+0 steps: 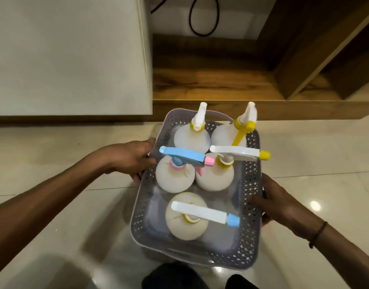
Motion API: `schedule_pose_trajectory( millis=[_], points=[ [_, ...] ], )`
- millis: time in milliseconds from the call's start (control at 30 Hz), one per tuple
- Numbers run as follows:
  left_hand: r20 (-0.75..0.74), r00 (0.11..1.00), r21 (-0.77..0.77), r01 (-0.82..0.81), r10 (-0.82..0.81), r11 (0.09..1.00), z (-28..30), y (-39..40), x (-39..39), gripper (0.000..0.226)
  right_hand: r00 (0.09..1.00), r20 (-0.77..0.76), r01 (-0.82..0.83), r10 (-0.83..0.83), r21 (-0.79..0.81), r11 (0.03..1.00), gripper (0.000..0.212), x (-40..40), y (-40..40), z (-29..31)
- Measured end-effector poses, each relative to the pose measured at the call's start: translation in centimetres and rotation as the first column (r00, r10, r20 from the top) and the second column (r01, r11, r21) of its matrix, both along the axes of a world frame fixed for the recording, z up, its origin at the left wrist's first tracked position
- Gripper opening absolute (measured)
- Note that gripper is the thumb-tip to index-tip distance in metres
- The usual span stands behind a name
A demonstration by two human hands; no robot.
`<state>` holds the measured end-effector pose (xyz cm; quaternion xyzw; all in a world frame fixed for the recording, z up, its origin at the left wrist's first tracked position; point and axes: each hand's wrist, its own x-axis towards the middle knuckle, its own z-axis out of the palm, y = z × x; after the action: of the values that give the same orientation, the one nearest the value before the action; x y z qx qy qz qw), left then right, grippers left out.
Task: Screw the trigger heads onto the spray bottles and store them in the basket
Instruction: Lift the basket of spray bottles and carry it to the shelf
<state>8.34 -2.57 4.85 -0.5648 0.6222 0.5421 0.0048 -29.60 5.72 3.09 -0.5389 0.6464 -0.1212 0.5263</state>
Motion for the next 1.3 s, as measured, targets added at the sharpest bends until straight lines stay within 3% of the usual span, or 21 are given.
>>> schedule_pose_trajectory(
  millis=[133,300,500,733,900,1000,1100,1200,1300],
  points=[
    [-0.025,0.999,-0.032,0.032,-0.032,0.999,2.1,-2.9,-3.4,0.02,0.997,0.034,0.063,-0.062,-0.045,0.997,0.042,-2.6,-1.2,1.7],
    [0.061,0.997,-0.213,0.064,-0.052,0.975,4.6,-6.9,-5.6,0.019,0.993,0.045,0.109,-0.107,-0.058,0.992,0.033,-4.0,-4.2,3.4],
    [0.333,0.942,-0.446,0.189,-0.034,0.875,6.0,-12.4,-7.4,0.03,0.985,0.073,0.163,-0.157,-0.086,0.983,0.034,-3.8,-8.5,4.7],
    [0.467,0.884,-0.485,0.262,-0.006,0.834,5.7,-17.5,-8.6,0.04,0.976,0.113,0.192,-0.186,-0.052,0.98,0.023,-2.8,-12.8,4.8],
    [0.464,0.876,-0.578,0.188,0.131,0.794,5.9,-19.7,-8.8,0.04,0.958,0.188,0.225,-0.217,-0.027,0.974,0.03,-0.9,-14.3,4.8],
    [0.342,0.891,-0.657,-0.001,0.298,0.754,6.1,-20.4,-8.6,0.036,0.91,0.263,0.327,-0.32,0.018,0.945,0.032,0.6,-15.1,4.9],
    [0.193,0.899,-0.624,-0.196,0.392,0.757,5.9,-20.4,-8.0,0.026,0.847,0.346,0.393,-0.403,0.102,0.914,0.039,2.3,-15.6,4.7],
    [0.104,0.887,-0.598,-0.306,0.45,0.741,5.2,-19.3,-7.5,0.046,0.764,0.401,0.461,-0.506,0.211,0.862,0.042,4.1,-16.4,4.5],
    [0.052,0.845,-0.648,-0.378,0.533,0.662,4.3,-17.0,-7.7,0.064,0.679,0.461,0.474,-0.572,0.319,0.821,0.026,5.8,-17.3,4.7]
  ],
)
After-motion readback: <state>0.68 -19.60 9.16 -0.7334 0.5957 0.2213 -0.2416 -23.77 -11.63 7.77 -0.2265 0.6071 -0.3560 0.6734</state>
